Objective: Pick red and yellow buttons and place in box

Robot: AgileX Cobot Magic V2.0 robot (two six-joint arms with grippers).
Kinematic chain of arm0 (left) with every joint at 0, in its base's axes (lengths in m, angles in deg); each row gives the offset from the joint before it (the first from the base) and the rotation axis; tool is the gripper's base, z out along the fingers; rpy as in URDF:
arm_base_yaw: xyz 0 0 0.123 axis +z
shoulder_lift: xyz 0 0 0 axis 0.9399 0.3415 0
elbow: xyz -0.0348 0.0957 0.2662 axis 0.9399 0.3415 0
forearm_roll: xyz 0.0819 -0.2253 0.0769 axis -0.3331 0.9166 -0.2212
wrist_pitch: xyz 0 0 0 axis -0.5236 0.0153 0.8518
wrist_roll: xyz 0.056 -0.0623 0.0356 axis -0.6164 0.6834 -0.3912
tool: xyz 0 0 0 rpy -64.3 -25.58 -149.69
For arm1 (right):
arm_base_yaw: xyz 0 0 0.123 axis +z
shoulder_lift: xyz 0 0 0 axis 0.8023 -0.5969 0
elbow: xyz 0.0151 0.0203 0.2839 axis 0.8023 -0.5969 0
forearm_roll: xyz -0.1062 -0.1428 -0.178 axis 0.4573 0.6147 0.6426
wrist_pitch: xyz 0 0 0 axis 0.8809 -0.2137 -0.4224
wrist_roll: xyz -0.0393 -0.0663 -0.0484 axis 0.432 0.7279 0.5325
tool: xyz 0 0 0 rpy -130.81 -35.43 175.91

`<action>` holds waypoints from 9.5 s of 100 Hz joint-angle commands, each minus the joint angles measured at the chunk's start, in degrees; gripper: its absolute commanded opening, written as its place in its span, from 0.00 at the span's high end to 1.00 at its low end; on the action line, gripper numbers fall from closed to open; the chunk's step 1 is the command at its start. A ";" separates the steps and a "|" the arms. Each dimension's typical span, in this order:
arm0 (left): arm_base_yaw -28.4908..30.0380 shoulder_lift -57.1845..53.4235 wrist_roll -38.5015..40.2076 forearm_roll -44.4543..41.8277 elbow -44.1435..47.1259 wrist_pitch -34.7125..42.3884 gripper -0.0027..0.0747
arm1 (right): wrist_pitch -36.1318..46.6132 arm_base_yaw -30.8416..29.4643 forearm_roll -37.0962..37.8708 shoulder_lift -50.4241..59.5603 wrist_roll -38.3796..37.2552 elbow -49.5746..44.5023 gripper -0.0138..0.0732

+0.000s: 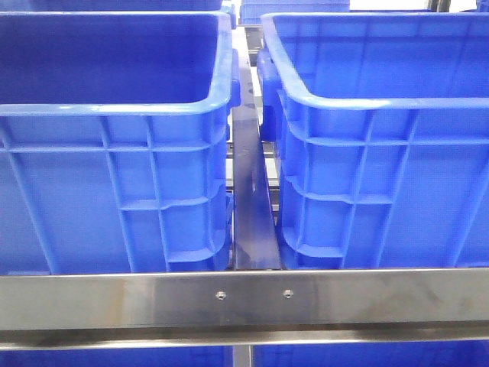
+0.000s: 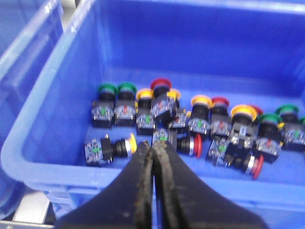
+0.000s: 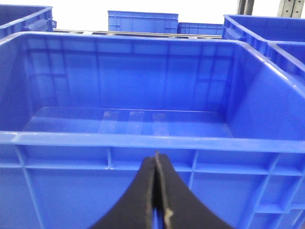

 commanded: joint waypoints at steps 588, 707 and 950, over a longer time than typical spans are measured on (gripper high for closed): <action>-41.13 58.77 -32.04 43.15 -44.58 -13.48 0.67 | -53.38 13.07 -71.96 -77.88 29.19 65.61 0.40; -41.13 58.66 -32.16 43.40 -48.27 -16.41 0.14 | -36.84 -1.44 -63.31 -79.89 68.53 75.35 0.55; -41.13 58.66 -32.16 42.92 -48.27 -15.39 0.14 | -9.49 -1.55 -111.64 -92.49 117.60 72.21 0.27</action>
